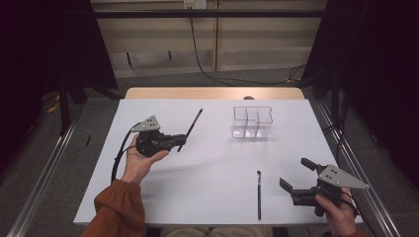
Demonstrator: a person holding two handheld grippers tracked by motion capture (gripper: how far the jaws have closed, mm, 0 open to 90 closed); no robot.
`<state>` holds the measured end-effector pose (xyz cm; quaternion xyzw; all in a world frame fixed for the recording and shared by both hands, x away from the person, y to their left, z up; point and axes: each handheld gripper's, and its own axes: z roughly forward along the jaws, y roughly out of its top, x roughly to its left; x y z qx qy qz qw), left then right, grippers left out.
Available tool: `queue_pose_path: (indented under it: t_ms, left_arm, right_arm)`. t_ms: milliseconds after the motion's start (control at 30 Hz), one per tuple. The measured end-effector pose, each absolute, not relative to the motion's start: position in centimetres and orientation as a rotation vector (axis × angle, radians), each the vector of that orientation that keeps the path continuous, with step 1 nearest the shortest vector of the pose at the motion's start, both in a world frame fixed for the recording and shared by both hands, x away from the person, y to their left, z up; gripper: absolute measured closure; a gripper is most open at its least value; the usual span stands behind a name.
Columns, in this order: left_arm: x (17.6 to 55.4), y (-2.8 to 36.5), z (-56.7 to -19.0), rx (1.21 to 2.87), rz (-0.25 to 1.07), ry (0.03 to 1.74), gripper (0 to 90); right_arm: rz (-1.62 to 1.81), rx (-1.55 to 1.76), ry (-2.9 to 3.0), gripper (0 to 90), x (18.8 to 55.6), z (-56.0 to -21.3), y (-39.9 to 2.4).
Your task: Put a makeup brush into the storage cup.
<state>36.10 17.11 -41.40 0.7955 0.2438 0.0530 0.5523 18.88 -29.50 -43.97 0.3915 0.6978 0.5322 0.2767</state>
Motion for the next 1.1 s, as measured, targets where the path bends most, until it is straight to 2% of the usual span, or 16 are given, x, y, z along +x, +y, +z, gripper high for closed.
queue_pose_path:
  t_ms: [300, 1100]
  left_arm:
    - [35.4, 16.9, -41.7, 1.827, 0.117, 0.571, 84.2]
    - [33.7, 15.8, -41.1, 1.827, 0.101, 0.525, 84.2]
  right_arm:
    - [1.430, 1.050, 1.872, 0.0, 18.8, -43.9, -29.5]
    - [1.522, 1.004, 1.862, 0.0, 19.9, -43.1, -28.4]
